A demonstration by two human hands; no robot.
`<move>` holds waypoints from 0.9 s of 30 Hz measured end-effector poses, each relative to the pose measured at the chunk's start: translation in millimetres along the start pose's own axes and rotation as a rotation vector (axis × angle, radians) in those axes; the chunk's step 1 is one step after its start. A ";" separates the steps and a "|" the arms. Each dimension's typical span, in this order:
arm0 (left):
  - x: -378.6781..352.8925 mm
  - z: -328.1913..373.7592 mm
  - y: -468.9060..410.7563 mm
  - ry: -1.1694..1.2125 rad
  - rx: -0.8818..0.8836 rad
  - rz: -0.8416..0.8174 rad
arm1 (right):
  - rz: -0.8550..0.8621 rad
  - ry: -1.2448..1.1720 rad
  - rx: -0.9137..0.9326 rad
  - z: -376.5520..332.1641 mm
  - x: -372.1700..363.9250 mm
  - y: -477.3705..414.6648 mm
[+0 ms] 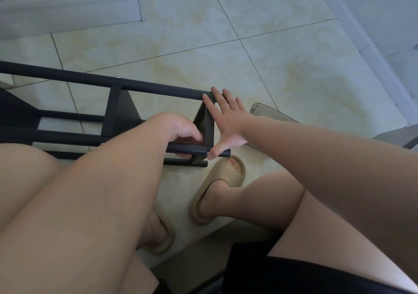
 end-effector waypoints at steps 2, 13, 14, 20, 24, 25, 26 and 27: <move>1.1 -0.8 -0.7 0.030 -0.012 -0.005 | 0.001 0.001 0.001 -0.1 0.2 -0.3; -2.0 1.3 1.7 -0.016 -0.014 0.010 | 0.003 0.008 -0.001 0.3 -0.9 -1.3; -1.7 2.2 2.5 -0.043 -0.007 0.010 | 0.003 0.010 -0.001 0.3 -0.9 -1.4; 0.5 4.8 2.2 -0.118 -0.060 0.014 | 0.006 0.002 0.001 -0.1 -0.9 -1.7; -2.2 3.4 1.7 -0.046 -0.067 -0.018 | 0.005 0.006 0.001 -0.5 -0.1 -1.3; -1.9 2.9 1.4 -0.017 -0.052 -0.021 | 0.006 0.008 0.001 -0.6 -0.1 -1.1; -1.4 2.4 2.8 -0.004 -0.030 -0.020 | 0.005 0.008 0.000 -0.6 -0.2 -0.7; -0.3 1.4 3.2 -0.007 -0.009 -0.012 | 0.004 0.007 -0.001 -0.8 -0.3 -0.3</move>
Point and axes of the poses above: each hand's wrist, its own y-axis away from the middle knuckle, its own x-axis out of the back of the hand, z = x × y, the point moved 6 cm from there along -y, towards the middle knuckle, and after that the axes turned 13 degrees about -x, right-handed, at the moved point
